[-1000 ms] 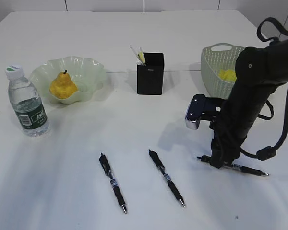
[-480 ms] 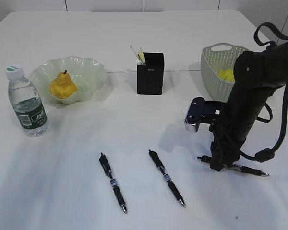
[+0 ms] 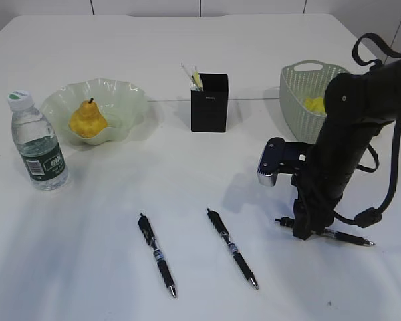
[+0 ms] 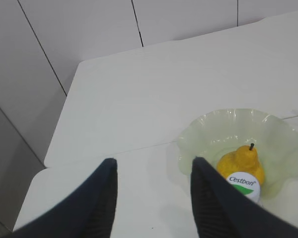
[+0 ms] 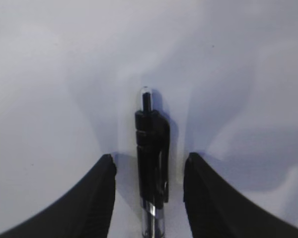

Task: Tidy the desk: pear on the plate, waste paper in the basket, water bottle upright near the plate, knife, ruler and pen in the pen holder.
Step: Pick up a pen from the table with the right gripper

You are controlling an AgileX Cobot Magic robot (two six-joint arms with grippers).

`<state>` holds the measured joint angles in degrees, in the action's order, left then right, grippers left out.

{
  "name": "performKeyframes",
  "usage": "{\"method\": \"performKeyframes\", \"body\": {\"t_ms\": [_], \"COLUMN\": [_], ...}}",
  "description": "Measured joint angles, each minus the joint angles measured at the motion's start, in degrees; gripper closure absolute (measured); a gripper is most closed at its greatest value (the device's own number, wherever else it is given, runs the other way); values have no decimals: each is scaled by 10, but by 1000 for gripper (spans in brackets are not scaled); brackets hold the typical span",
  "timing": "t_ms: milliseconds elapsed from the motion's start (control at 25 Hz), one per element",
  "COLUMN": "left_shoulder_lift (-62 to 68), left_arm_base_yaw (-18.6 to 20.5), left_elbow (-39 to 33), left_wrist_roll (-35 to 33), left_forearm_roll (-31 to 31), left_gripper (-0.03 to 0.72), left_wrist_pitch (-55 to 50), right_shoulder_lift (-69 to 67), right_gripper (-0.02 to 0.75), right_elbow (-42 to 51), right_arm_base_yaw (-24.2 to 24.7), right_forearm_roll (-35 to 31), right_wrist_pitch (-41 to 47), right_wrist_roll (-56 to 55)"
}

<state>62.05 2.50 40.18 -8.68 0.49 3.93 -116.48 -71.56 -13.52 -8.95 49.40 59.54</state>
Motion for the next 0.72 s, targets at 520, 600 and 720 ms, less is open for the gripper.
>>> {"method": "performKeyframes", "body": {"t_ms": [520, 600, 720], "left_shoulder_lift": [0, 0, 0], "left_arm_base_yaw": [0, 0, 0], "left_elbow": [0, 0, 0], "left_wrist_roll": [0, 0, 0], "left_forearm_roll": [2, 2, 2], "left_gripper": [347, 347, 347], "left_wrist_pitch": [0, 0, 0], "right_shoulder_lift": [0, 0, 0], "right_gripper": [399, 399, 399], "right_elbow": [0, 0, 0], "right_arm_base_yaw": [0, 0, 0], "right_forearm_roll": [8, 8, 8], "right_wrist_pitch": [-3, -3, -3], "right_wrist_roll": [0, 0, 0]}}
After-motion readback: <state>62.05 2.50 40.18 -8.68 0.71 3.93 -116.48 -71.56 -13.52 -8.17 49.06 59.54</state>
